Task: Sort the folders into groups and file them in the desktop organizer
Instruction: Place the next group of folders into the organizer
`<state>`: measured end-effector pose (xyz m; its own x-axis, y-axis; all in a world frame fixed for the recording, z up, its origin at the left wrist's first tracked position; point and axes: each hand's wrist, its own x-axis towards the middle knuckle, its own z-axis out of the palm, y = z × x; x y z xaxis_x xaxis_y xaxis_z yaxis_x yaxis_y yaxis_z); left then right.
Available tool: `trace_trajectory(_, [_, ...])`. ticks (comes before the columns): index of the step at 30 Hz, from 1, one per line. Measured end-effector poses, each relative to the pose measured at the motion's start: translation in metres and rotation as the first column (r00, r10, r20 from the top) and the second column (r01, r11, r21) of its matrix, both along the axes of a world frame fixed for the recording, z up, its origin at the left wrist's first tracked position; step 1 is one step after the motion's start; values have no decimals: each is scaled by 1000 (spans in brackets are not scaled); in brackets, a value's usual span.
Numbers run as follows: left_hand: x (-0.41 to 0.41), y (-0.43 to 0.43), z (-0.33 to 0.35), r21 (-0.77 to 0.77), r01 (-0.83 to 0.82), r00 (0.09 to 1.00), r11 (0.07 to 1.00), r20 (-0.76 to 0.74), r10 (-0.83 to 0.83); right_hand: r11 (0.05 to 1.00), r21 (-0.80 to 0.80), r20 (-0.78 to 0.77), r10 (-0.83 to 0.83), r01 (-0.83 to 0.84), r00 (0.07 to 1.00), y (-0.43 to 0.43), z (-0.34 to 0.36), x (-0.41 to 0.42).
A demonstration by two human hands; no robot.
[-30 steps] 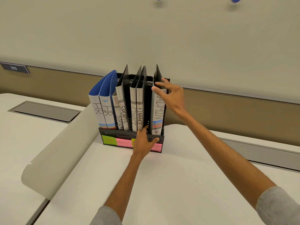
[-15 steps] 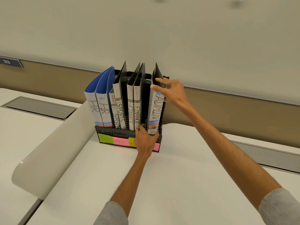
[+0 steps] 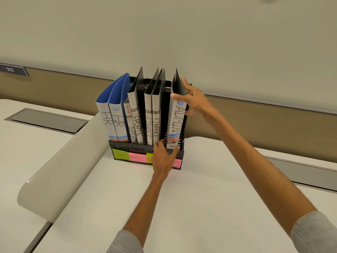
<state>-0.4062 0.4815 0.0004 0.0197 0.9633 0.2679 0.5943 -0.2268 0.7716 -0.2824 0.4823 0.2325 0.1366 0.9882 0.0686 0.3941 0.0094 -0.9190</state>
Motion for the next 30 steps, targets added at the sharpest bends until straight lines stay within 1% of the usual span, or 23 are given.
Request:
trace_trajectory(3, [-5,-1,-5,40,49,999,998,-9,-49,996,-89,-82,12,-19,997,1,4,1])
trace_trajectory(8, [-1,-3,-14,67,41,998,997,-40,-38,979,-185,-91,67,-83,994,4,-3,-1])
trace_trajectory(11, [0,-4,-20,117,61,996,991,-71,-53,963,-251,10,106,-100,994,3,-26,-6])
trace_trajectory(15, [-2,-2,-25,125,82,993,989,-89,-71,971,-218,124,129,-100,984,8,-38,-10])
trace_trajectory(18, [-1,-3,-28,135,84,993,987,-94,-72,973,-207,176,141,-103,974,12,-41,-9])
trace_trajectory(22, [-3,-5,-27,159,114,985,981,-143,-92,986,-130,376,150,-109,914,12,-48,-6])
trace_trajectory(27, [-9,-14,-21,87,169,973,982,-175,-152,999,-32,574,46,-33,818,2,-55,-5])
trace_trajectory(30, [-14,-25,-13,76,174,971,982,-180,-158,1000,26,611,-24,10,791,-13,-60,-9])
